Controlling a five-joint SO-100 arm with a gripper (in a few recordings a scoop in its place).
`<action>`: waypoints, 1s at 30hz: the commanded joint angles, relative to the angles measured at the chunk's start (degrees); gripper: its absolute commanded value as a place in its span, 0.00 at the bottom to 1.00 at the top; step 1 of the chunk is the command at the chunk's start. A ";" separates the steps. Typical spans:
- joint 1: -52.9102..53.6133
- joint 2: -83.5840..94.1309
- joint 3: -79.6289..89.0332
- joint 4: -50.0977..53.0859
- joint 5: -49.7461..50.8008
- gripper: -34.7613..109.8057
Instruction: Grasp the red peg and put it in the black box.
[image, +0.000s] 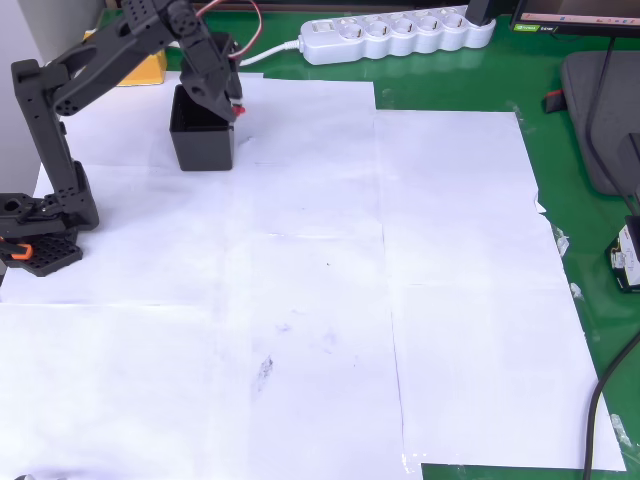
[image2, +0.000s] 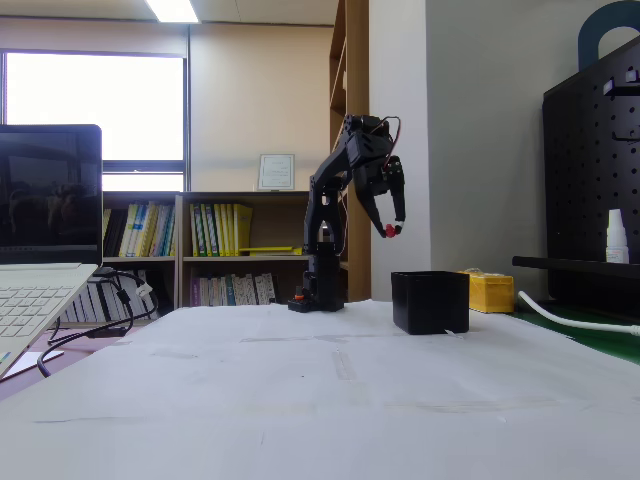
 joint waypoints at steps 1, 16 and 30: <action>-3.08 -4.57 0.44 -0.26 1.14 0.24; -15.38 0.18 -5.54 -3.87 7.29 0.24; -18.54 2.99 -6.15 -2.37 8.53 0.24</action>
